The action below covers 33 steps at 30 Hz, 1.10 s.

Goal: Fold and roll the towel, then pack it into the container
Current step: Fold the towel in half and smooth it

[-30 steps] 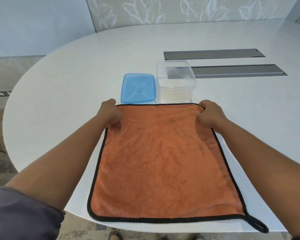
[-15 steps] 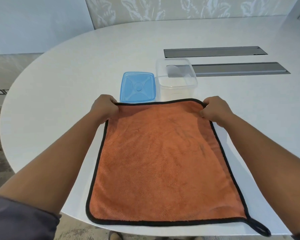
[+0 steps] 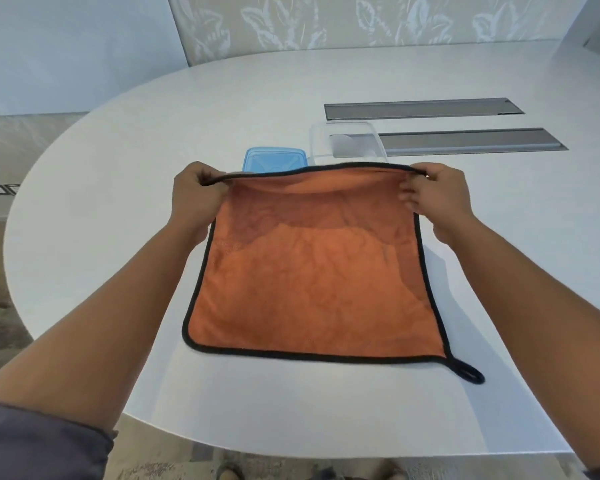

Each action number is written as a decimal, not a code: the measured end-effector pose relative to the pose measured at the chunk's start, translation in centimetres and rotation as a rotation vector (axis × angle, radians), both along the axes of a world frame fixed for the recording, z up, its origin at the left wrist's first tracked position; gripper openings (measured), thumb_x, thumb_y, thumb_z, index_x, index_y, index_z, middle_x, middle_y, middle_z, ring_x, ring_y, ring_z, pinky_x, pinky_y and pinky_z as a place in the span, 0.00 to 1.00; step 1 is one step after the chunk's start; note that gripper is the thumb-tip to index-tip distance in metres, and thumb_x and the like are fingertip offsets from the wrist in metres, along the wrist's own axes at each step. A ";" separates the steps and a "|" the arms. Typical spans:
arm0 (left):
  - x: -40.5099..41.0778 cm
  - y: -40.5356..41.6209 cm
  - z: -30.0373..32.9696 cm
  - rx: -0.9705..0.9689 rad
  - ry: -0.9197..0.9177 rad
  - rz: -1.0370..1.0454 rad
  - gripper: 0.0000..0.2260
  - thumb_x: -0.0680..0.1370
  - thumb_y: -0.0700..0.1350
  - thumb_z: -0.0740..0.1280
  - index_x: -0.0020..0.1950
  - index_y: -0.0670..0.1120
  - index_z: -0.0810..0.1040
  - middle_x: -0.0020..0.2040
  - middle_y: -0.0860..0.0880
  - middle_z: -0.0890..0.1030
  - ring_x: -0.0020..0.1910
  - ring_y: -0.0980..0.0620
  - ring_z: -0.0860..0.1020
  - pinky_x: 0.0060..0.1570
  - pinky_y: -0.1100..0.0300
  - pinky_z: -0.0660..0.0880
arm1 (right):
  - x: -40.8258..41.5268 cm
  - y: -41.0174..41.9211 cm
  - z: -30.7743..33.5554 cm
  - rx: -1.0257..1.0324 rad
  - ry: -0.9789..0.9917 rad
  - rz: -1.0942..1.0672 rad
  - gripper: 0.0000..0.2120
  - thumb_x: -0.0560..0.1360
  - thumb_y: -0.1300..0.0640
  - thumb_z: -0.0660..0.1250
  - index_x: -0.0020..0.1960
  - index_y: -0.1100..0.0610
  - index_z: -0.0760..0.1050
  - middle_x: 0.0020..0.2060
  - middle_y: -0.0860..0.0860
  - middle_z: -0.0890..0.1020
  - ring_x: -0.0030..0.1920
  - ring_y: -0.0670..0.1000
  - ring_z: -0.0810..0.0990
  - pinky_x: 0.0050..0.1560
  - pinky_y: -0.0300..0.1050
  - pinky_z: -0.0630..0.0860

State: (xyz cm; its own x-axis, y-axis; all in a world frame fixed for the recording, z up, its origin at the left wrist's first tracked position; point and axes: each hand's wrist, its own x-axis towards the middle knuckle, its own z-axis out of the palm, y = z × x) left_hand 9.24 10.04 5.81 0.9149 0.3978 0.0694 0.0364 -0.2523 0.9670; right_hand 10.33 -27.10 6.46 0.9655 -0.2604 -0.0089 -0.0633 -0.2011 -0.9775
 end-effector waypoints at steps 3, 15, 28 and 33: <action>-1.0 0.9 -0.3 -0.135 -0.057 -0.048 0.10 0.71 0.35 0.72 0.37 0.49 0.77 0.38 0.46 0.79 0.43 0.45 0.78 0.48 0.44 0.79 | -1.4 -0.5 0.3 0.173 0.008 -0.004 0.07 0.77 0.61 0.67 0.53 0.55 0.82 0.47 0.55 0.86 0.44 0.53 0.86 0.51 0.48 0.83; -5.4 2.4 -0.6 -0.024 0.275 -0.254 0.10 0.71 0.41 0.80 0.48 0.47 0.83 0.47 0.41 0.78 0.46 0.47 0.77 0.40 0.59 0.72 | -7.4 -1.0 -3.0 0.265 0.275 0.049 0.08 0.76 0.67 0.71 0.46 0.55 0.77 0.47 0.54 0.79 0.42 0.51 0.79 0.33 0.42 0.79; -7.3 1.1 -0.7 0.301 0.680 -0.369 0.43 0.69 0.48 0.82 0.78 0.48 0.61 0.61 0.47 0.74 0.53 0.46 0.79 0.40 0.54 0.79 | -10.5 -0.1 -3.3 -0.044 0.514 0.252 0.30 0.75 0.68 0.68 0.72 0.47 0.68 0.62 0.51 0.72 0.50 0.51 0.78 0.35 0.46 0.80; -7.0 0.8 -3.2 0.380 0.578 -0.368 0.47 0.71 0.46 0.81 0.82 0.49 0.55 0.75 0.43 0.68 0.67 0.40 0.72 0.67 0.44 0.73 | -9.6 0.4 -5.2 -0.249 0.282 0.123 0.30 0.75 0.65 0.69 0.75 0.52 0.68 0.63 0.51 0.75 0.56 0.53 0.77 0.52 0.48 0.78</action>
State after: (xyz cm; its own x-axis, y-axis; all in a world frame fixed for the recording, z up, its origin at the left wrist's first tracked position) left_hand 2.24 10.83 2.60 0.9157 0.1063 -0.3876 0.3577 -0.6554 0.6653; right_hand 0.72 -26.69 1.29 0.9583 -0.1707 -0.2294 -0.2830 -0.4524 -0.8457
